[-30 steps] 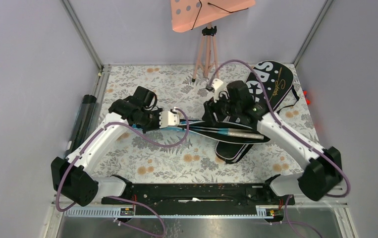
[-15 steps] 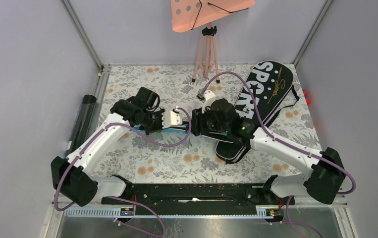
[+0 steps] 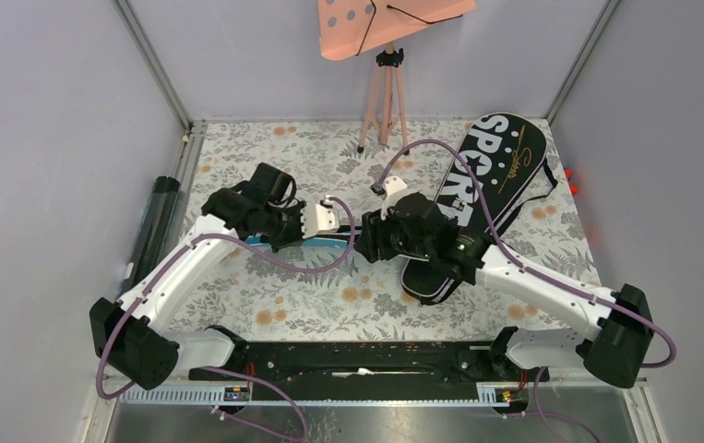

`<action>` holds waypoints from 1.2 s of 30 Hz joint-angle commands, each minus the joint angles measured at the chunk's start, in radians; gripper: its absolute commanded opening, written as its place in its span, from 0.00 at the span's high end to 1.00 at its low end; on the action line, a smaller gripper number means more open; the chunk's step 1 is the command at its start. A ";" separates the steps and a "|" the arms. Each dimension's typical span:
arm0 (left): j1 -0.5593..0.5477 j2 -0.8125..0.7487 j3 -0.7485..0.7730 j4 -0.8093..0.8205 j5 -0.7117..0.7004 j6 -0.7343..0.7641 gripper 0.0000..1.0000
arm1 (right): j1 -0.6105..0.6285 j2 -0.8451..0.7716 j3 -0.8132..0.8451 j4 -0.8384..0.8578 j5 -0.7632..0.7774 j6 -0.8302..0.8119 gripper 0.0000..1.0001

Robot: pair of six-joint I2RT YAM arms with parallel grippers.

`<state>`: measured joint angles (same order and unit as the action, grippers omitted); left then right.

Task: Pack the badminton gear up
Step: Adjust the racket in the racket bag.

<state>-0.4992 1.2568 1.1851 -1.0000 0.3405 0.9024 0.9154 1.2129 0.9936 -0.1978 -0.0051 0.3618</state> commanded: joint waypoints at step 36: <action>-0.035 -0.113 -0.097 0.092 -0.062 0.100 1.00 | 0.062 0.207 0.215 -0.304 0.147 -0.105 1.00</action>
<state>-0.5407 1.2118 1.1175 -0.9340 0.3290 0.9108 0.9958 1.4097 1.0985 -0.2615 0.1833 0.3782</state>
